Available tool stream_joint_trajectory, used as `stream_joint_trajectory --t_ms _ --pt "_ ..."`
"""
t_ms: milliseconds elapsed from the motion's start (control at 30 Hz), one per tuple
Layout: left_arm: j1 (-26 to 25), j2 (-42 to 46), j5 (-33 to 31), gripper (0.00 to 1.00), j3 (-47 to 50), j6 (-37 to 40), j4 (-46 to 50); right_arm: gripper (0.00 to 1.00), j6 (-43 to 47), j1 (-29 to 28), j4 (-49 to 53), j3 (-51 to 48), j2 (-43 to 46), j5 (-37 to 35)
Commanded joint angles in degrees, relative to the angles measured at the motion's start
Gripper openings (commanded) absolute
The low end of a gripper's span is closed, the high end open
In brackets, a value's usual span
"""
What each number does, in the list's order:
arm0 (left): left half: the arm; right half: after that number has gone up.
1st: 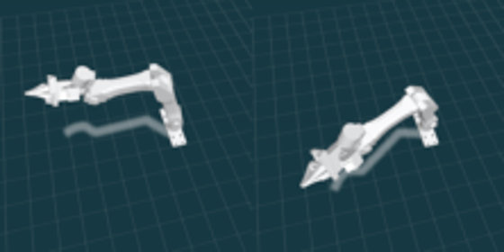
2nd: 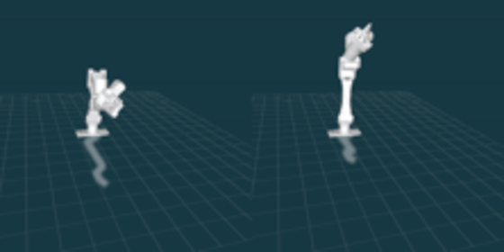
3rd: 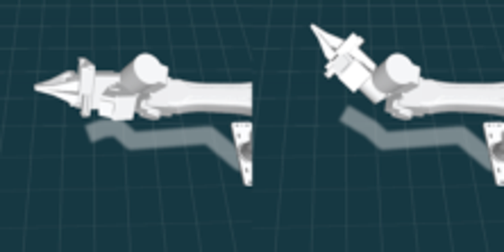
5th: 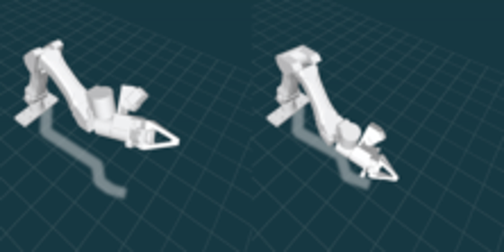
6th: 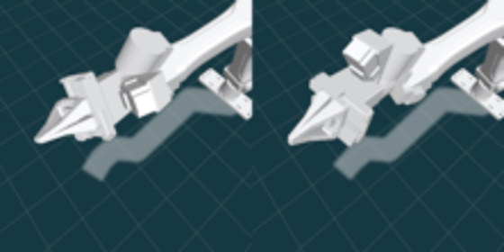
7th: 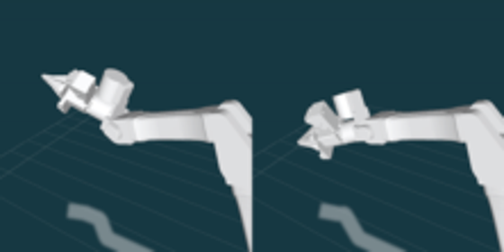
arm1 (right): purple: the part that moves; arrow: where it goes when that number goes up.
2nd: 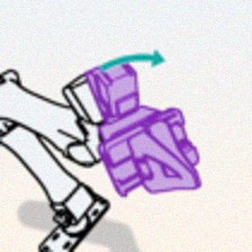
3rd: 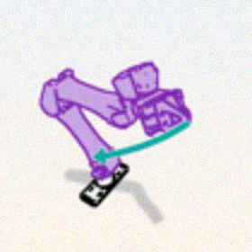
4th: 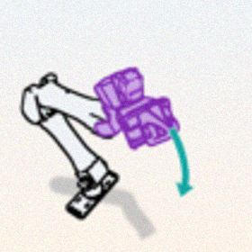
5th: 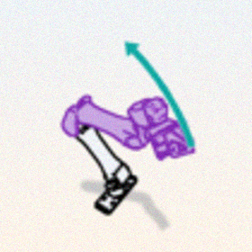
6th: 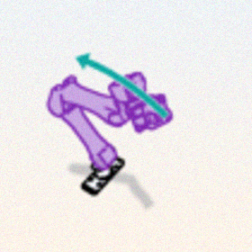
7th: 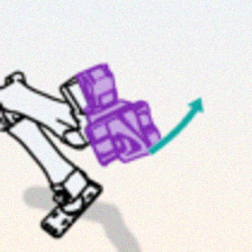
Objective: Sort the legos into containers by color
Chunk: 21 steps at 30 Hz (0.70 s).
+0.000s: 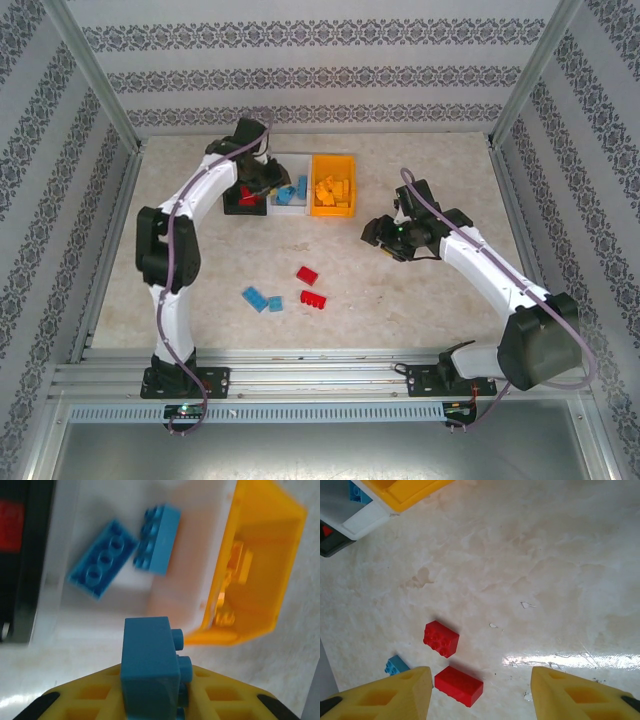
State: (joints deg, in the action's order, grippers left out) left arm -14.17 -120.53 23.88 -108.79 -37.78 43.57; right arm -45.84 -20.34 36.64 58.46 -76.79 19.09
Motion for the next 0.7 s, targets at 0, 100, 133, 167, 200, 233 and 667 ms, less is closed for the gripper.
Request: stream_joint_trajectory --t_ms 0,100,133,167,200,233,667 --pt "0.24 -7.55 -0.73 0.3 -9.91 1.53 6.28 0.56 1.59 0.65 0.82 -0.73 1.55 2.38" --pt "0.24 -14.45 -1.78 0.3 -19.94 2.47 10.34 0.57 3.04 0.67 1.73 0.03 1.89 3.38" --pt "0.27 -16.23 -2.05 0.32 -22.87 2.74 11.82 0.57 3.58 0.71 2.01 0.13 1.97 3.72" --pt "0.26 -18.19 -2.41 0.33 -25.93 3.0 13.57 0.57 4.18 0.74 2.55 0.42 1.93 3.91" --pt "0.26 -19.67 -2.52 0.36 -28.56 3.14 14.76 0.58 4.82 0.69 3.09 0.59 2.15 3.97" --pt "0.28 -20.52 -2.53 0.39 -30.08 3.19 15.54 0.58 5.33 0.66 3.54 0.65 2.33 3.94" --pt "-0.28 0.4 -2.92 0.59 -11.13 7.5 13.34 0.62 8.76 -10.58 5.45 3.55 -2.39 1.01"
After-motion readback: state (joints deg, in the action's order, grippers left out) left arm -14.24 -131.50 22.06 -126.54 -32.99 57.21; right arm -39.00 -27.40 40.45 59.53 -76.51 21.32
